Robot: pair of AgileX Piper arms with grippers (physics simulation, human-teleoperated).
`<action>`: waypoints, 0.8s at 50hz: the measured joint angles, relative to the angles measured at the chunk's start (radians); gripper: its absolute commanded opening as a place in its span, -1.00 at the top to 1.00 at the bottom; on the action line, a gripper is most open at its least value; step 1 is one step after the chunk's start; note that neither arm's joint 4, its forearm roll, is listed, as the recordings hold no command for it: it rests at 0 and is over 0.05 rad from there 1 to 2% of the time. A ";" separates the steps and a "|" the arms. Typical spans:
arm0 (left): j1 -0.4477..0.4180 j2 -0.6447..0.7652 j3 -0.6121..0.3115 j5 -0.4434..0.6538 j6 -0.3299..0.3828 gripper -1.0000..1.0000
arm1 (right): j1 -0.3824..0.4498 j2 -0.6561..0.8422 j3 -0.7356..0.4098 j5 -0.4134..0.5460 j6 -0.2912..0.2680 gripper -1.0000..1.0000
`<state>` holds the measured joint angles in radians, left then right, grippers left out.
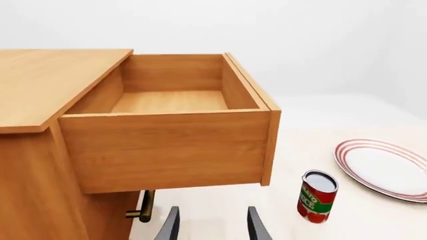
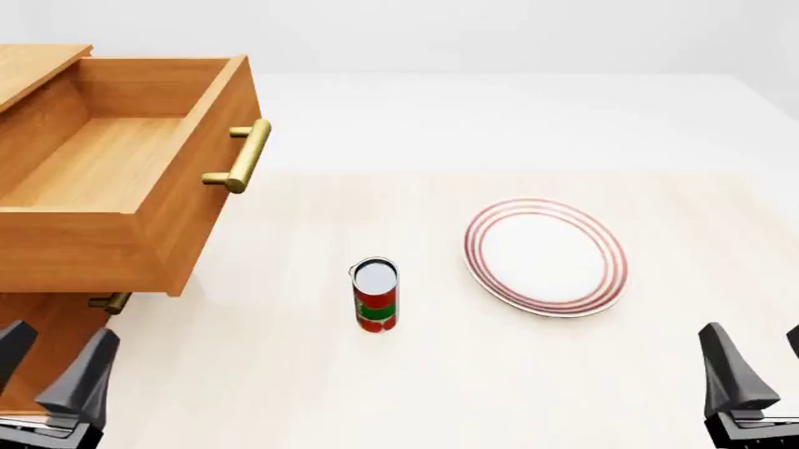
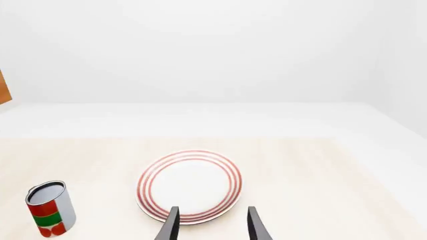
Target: Put the bowl in the top drawer of the cabinet.
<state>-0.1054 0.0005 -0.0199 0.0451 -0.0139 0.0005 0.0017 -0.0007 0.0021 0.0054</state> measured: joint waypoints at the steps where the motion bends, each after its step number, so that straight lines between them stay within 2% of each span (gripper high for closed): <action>1: -0.006 0.000 -0.003 0.005 -0.003 -1.00 | 0.000 0.000 0.000 0.000 0.000 -1.00; 12: -0.089 0.001 -0.031 0.069 -0.029 -1.00 | 0.000 0.000 0.000 0.000 0.000 -1.00; 27: -0.246 0.015 -0.064 0.163 -0.095 -1.00 | 0.001 0.001 0.000 0.000 0.000 -1.00; 40: -0.379 0.087 -0.109 0.210 -0.167 -1.00 | 0.001 0.001 0.000 0.000 0.000 -1.00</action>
<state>-0.4841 0.0877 -0.1292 0.2555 -0.1809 0.0013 0.0022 -0.0008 0.0016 0.0059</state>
